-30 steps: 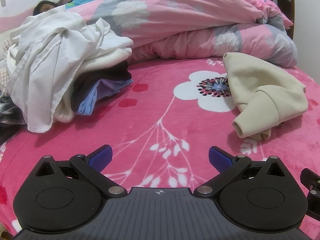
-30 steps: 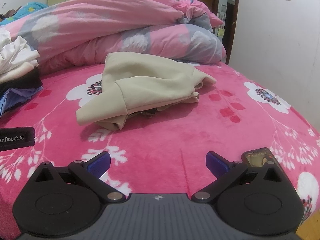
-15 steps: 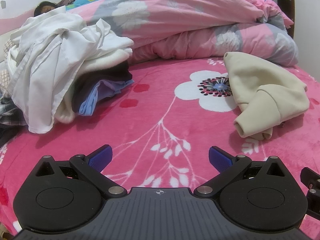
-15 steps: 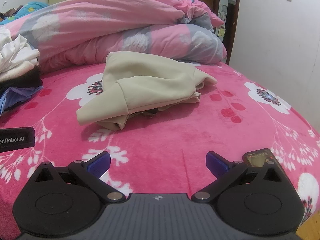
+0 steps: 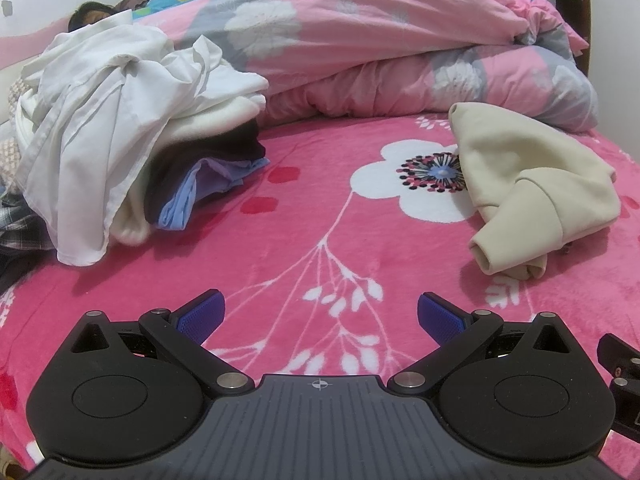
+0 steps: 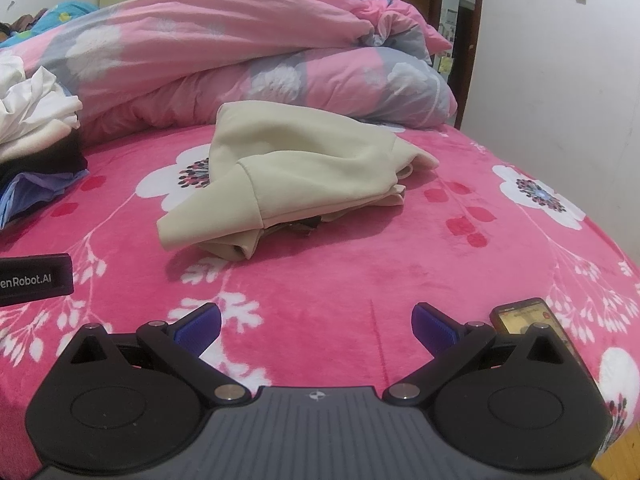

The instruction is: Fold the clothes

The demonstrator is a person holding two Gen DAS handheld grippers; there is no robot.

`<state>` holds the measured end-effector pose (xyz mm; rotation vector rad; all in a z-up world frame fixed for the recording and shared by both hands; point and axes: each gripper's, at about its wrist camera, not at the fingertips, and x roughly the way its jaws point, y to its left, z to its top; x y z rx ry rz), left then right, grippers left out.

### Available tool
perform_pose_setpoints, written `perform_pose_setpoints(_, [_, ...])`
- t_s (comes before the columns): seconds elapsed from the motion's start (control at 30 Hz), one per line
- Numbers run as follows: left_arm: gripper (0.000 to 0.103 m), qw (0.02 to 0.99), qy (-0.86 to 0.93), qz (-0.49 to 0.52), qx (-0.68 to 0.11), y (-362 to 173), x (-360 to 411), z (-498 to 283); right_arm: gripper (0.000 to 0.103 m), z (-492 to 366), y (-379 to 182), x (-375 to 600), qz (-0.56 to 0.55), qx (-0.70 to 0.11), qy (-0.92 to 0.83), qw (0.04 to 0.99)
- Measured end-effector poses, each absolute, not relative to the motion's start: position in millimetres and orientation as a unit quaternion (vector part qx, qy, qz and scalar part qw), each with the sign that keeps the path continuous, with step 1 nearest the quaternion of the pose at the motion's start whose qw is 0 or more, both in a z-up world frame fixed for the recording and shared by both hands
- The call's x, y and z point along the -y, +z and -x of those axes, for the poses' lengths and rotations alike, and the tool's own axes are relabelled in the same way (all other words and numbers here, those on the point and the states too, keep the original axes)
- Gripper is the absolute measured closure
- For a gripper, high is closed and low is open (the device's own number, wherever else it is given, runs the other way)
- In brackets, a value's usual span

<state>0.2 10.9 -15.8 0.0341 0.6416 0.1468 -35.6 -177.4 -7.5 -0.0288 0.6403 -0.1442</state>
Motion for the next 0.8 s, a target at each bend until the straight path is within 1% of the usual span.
perform_pose_setpoints(0.8, [0.0, 0.946, 0.069, -0.02, -0.317, -17.9, -6.9, -1.8, 0.0, 31.9, -8.2, 181.6, 0.008, -0.313, -0.074, 0.947])
